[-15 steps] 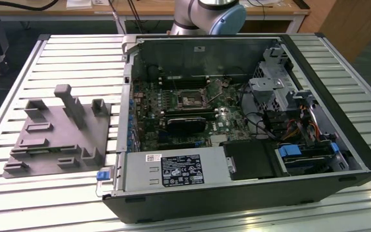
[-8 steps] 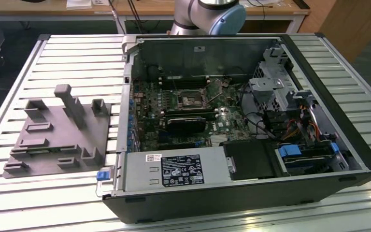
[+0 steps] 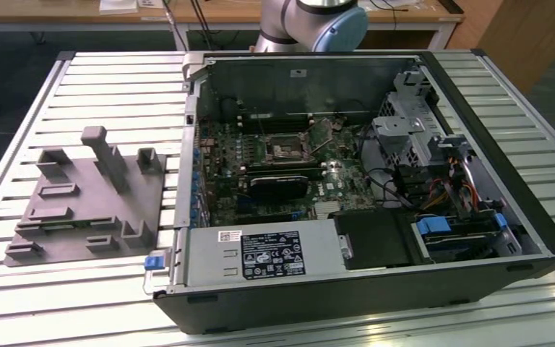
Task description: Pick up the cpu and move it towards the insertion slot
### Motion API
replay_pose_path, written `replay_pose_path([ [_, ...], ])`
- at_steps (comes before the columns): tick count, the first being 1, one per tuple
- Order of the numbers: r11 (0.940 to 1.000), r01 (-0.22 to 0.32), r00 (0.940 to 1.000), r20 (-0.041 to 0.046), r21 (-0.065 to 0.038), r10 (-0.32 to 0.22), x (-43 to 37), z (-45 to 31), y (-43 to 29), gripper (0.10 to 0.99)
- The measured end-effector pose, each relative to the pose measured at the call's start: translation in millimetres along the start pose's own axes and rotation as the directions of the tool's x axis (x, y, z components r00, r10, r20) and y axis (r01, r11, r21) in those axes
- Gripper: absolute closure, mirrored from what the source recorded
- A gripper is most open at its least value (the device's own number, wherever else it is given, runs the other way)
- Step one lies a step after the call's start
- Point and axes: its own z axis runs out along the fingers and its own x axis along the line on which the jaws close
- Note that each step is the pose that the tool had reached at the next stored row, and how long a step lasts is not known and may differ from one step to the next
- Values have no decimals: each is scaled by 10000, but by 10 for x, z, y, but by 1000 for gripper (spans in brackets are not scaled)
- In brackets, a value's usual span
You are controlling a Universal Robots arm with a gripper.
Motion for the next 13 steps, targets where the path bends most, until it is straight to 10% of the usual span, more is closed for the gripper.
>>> replay_pose_path([
  [13,10000,0,10000,-1,5,0,-29,-148,14,541],
])
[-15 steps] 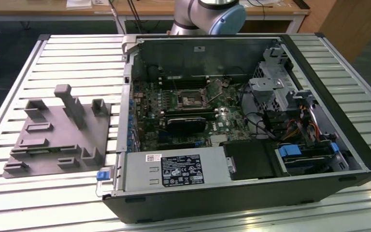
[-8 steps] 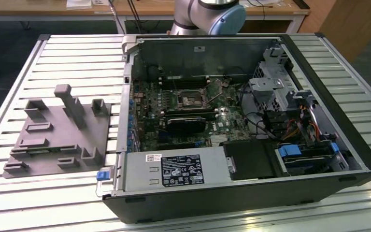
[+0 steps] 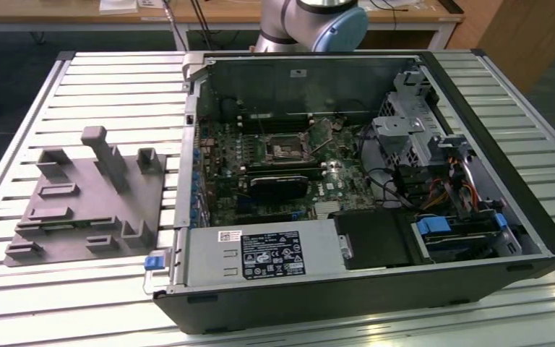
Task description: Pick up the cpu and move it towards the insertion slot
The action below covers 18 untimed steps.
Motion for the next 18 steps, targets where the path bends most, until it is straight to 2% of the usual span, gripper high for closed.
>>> replay_pose_path([
  [18,10000,0,10000,-3,1,0,-145,-49,1,541],
])
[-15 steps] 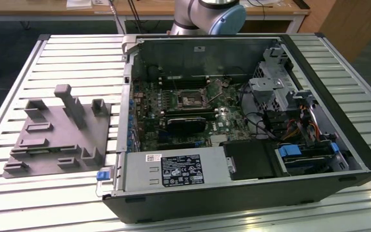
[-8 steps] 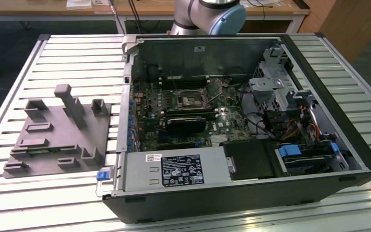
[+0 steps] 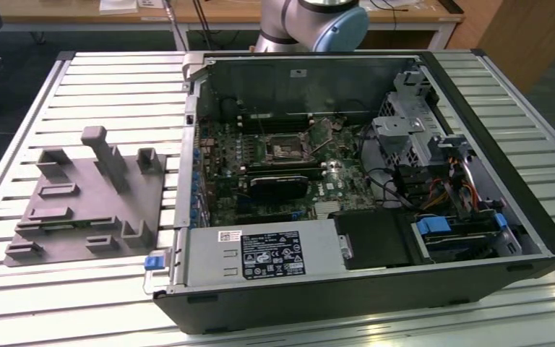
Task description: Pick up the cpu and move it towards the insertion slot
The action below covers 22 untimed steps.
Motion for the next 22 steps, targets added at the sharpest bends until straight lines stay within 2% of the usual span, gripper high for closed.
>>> replay_pose_path([
  [22,10000,0,10000,-6,-1,0,-175,-51,7,541],
])
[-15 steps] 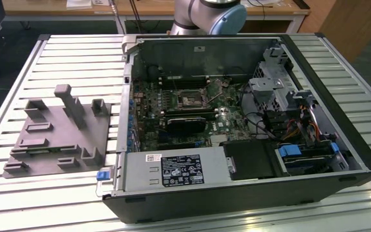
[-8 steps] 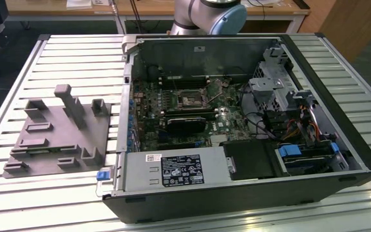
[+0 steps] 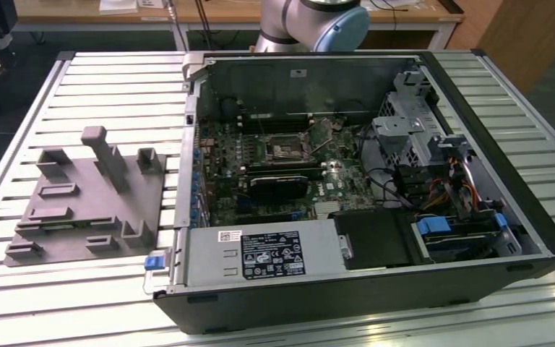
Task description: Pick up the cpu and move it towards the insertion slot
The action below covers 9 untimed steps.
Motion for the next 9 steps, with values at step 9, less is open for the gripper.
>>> replay_pose_path([
  [9,10000,0,10000,-4,0,0,-59,-15,4,541],
])
